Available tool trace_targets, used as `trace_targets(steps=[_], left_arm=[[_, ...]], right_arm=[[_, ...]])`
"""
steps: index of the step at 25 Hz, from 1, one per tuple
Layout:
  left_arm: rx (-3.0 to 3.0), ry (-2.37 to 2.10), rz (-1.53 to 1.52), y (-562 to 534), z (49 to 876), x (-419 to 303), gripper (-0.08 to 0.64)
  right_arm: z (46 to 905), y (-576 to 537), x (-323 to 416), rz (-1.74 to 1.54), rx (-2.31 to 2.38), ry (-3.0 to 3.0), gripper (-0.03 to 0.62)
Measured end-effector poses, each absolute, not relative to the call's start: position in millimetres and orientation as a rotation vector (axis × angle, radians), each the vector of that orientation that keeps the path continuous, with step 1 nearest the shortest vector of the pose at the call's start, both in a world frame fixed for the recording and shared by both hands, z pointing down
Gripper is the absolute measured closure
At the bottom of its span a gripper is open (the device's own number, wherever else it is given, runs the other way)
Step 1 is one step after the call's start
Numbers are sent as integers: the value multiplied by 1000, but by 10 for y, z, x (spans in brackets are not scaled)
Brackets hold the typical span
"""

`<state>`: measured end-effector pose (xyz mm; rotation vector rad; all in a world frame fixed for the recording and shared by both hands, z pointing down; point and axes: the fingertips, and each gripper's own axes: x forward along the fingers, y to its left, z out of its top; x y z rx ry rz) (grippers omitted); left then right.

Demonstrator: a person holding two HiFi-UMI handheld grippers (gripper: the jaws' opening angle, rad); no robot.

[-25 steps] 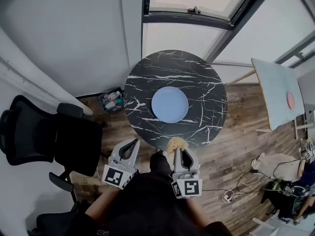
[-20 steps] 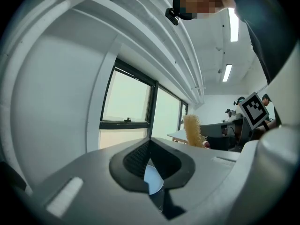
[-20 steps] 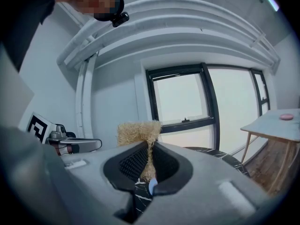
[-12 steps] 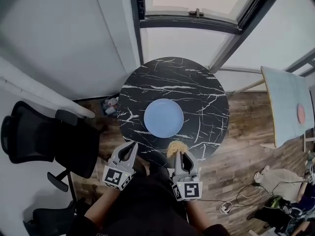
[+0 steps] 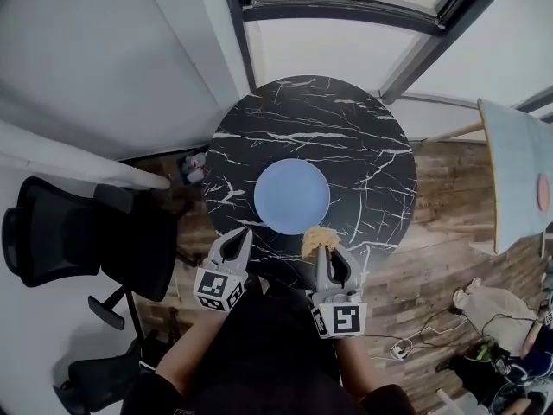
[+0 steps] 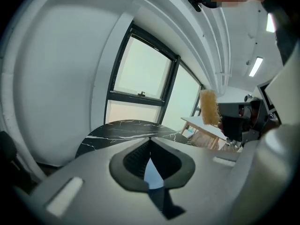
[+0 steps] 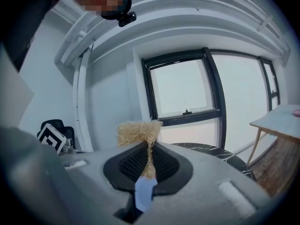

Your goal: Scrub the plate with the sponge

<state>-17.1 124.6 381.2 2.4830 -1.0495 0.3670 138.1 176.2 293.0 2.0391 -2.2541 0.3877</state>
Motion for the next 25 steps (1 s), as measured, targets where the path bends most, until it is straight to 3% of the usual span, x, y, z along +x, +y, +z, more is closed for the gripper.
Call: trace_targets(steps=[25], left_arm=[[1897,-873,575,523,6064,-146,403]], right_arm=[[4129,854,1042,541,1901,-2126,566]])
